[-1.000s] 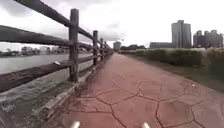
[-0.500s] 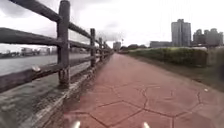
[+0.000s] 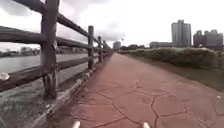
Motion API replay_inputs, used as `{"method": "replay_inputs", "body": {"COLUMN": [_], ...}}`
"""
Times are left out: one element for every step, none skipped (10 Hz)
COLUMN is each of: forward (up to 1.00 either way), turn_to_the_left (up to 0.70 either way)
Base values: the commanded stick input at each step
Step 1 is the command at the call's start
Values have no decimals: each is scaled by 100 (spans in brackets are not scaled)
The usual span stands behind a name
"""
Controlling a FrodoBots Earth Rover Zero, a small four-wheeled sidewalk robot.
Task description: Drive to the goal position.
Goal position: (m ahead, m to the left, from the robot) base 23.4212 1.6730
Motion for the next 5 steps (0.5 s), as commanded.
{"method": "replay_inputs", "body": {"forward": [70, 70, 70, 70, 70], "turn_to_the_left": [0, 0, 0, 0, 0]}}
